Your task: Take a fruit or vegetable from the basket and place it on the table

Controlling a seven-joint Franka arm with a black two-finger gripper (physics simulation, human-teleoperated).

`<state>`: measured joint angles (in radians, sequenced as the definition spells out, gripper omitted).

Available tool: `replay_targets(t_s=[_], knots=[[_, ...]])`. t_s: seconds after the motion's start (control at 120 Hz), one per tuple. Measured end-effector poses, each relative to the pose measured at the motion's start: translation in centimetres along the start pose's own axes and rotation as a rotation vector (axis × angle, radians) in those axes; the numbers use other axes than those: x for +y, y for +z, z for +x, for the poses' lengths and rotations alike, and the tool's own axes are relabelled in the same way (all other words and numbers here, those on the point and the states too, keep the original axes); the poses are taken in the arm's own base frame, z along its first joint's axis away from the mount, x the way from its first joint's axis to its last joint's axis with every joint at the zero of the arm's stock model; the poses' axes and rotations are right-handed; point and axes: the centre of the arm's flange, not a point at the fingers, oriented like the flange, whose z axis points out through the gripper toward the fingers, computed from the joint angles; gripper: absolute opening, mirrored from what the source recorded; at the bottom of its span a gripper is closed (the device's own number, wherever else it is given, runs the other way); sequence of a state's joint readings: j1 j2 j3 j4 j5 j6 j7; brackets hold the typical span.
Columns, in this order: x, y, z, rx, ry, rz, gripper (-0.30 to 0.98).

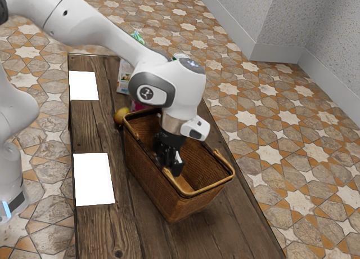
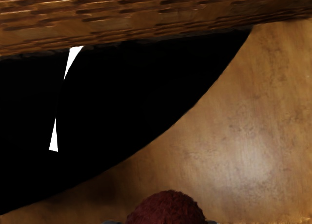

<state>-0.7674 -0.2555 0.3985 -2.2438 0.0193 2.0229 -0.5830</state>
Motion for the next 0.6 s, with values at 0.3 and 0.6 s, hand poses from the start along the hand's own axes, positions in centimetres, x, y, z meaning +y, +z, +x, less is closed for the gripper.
replay_targets(t_s=[0.3, 0.6], knots=[[-4.9, -20.7, 5.0, 0.268, -0.070, 0.167, 0.14], [-17.4, -10.7, 12.4, 0.047, -0.218, 0.289, 0.16]])
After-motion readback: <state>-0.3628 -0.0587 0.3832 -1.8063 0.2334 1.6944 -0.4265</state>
